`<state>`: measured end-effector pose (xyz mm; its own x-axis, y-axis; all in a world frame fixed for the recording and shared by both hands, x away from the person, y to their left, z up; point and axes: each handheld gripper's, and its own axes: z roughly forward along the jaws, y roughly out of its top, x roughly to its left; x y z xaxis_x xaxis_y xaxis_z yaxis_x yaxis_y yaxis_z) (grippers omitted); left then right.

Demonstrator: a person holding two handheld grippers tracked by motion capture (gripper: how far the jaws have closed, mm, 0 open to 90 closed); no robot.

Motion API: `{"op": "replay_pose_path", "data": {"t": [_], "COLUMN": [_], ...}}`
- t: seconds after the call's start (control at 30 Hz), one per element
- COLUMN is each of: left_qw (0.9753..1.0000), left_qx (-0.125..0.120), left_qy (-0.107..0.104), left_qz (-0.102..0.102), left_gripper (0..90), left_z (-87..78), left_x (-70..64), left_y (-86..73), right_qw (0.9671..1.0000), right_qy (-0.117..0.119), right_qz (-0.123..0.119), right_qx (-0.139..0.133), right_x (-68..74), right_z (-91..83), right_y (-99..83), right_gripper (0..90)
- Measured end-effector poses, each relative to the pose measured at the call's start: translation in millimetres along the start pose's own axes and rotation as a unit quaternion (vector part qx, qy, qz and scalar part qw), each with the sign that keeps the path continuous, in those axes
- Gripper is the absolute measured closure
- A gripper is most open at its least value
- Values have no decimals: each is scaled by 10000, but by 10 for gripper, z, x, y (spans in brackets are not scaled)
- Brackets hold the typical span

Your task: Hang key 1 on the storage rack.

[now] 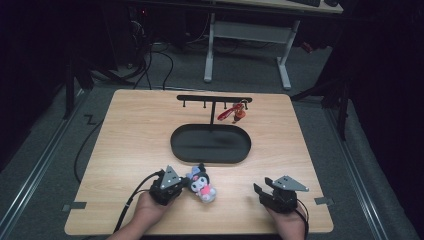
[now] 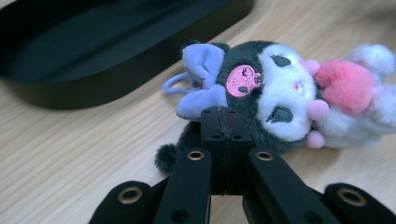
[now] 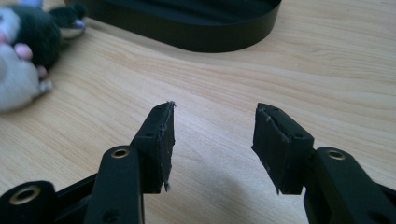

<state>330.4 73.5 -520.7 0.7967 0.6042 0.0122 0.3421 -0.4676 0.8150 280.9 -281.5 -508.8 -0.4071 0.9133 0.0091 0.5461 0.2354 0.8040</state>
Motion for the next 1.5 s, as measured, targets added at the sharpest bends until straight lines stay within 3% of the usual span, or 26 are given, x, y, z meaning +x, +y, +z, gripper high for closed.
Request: {"op": "replay_pose_path", "data": {"t": [0.07, 0.17, 0.37, 0.5, 0.63, 1.03, 1.13, 1.17, 1.2, 1.23, 1.27, 1.3, 1.37, 1.5], "left_qw": [9997, 9994, 9982, 9978, 9978, 9961, 9951, 9921, 9921, 9885, 9885, 9861, 9846, 9864], "left_qx": [-77, -116, -17, -9, -19, 4, -110, -210, -210, -174, -174, -64, 48, 163], "left_qy": [-214, -341, -486, -496, -515, -709, -843, -1144, -1144, -1377, -1377, -1504, -1532, -1382], "left_qz": [-28, 3, 343, 449, 424, 522, 508, 464, 464, 596, 596, 705, 842, 873], "left_gripper": [900, 900, 900, 900, 900, 893, 857, 863, 884, 899, 899, 899, 899, 899], "left_z": [128, 213, 397, 461, 506, 569, 493, 413, 413, 379, 379, 393, 452, 639], "left_x": [-162, -272, -551, -629, -659, -837, -859, -913, -913, -1016, -1016, -1082, -1152, -1159], "left_y": [98, 159, 328, 410, 462, 499, 504, 512, 512, 498, 498, 483, 471, 532], "right_qw": [9999, 9998, 9986, 9986, 9986, 9989, 9987, 9987, 9987, 9984, 9984, 9983, 9982, 9981], "right_qy": [-38, -62, 29, -6, -14, -44, -71, -72, -72, -92, -92, -97, -99, -102], "right_qz": [73, 150, 484, 491, 479, 430, 458, 479, 479, 507, 507, 523, 541, 554], "right_qx": [-84, -101, -205, -207, -215, -170, -190, -186, -186, -220, -220, -221, -242, -242], "right_x": [-43, -79, -188, -200, -193, -185, -195, -198, -198, -212, -212, -215, -220, -222], "right_z": [-53, -76, -119, -134, -140, -118, -131, -136, -136, -143, -143, -148, -159, -171], "right_y": [-5, -19, -55, -60, -56, -61, -62, -62, -62, -64, -64, -64, -64, -63], "right_gripper": [486, 487, 488, 490, 490, 491, 491, 491, 491, 492, 492, 492, 492, 493]}}
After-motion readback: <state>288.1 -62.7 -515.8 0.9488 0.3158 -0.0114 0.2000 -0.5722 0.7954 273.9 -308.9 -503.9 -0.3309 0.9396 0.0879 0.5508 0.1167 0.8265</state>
